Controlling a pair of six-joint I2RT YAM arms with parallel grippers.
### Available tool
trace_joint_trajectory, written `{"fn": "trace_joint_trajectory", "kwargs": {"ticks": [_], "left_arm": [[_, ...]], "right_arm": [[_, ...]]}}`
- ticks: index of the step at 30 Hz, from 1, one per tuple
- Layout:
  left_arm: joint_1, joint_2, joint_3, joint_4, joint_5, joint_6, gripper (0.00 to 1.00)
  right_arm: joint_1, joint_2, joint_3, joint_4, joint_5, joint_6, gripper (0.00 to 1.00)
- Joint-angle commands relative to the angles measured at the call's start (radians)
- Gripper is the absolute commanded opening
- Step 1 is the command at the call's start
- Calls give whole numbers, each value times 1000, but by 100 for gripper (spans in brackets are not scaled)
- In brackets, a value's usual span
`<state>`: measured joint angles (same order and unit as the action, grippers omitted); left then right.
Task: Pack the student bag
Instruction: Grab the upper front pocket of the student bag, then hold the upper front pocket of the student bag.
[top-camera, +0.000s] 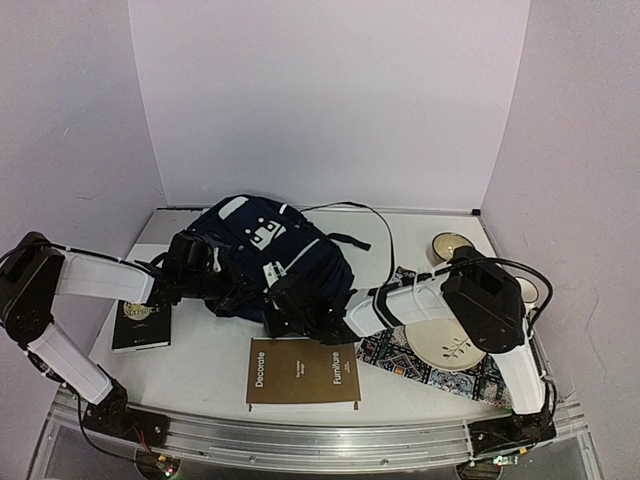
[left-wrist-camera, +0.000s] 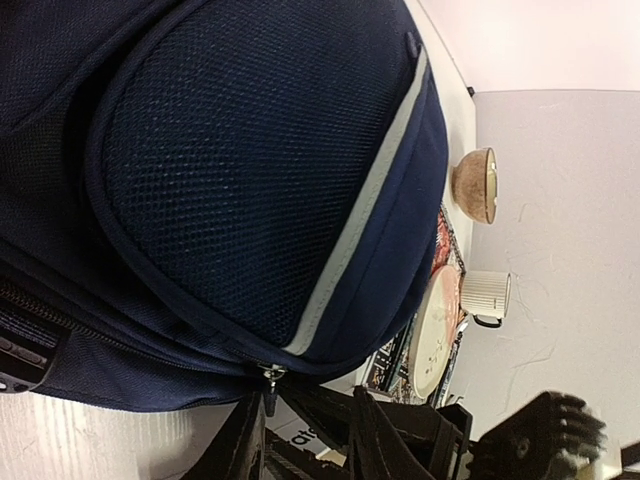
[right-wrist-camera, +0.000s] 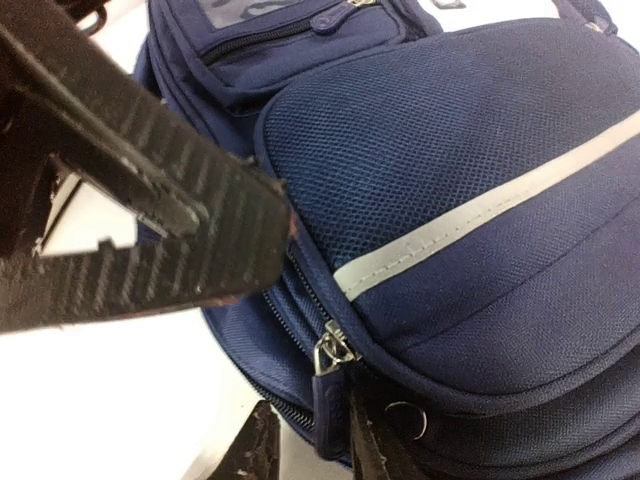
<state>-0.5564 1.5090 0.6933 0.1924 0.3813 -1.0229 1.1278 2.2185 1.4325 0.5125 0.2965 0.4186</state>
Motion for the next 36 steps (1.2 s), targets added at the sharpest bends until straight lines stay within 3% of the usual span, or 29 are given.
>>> {"fn": "trace_joint_trajectory", "kwargs": {"ticks": [1,8,17,36], "left_arm": [[-1,0,-1,32,-2,-3,31],[-5,-12,-22,32,-12,-26,33],[-7,-11,-20,34,-50,-81,40],[-13,112,74,64,-69,-157,41]], "right_arm": [[4,39,60,-68,139,-55,22],[9,-4,35,-73,164,-74,0],[9,-114,-32,-37,23,-91,0],[15,-151,-20,-54,-20,-151,0]]}}
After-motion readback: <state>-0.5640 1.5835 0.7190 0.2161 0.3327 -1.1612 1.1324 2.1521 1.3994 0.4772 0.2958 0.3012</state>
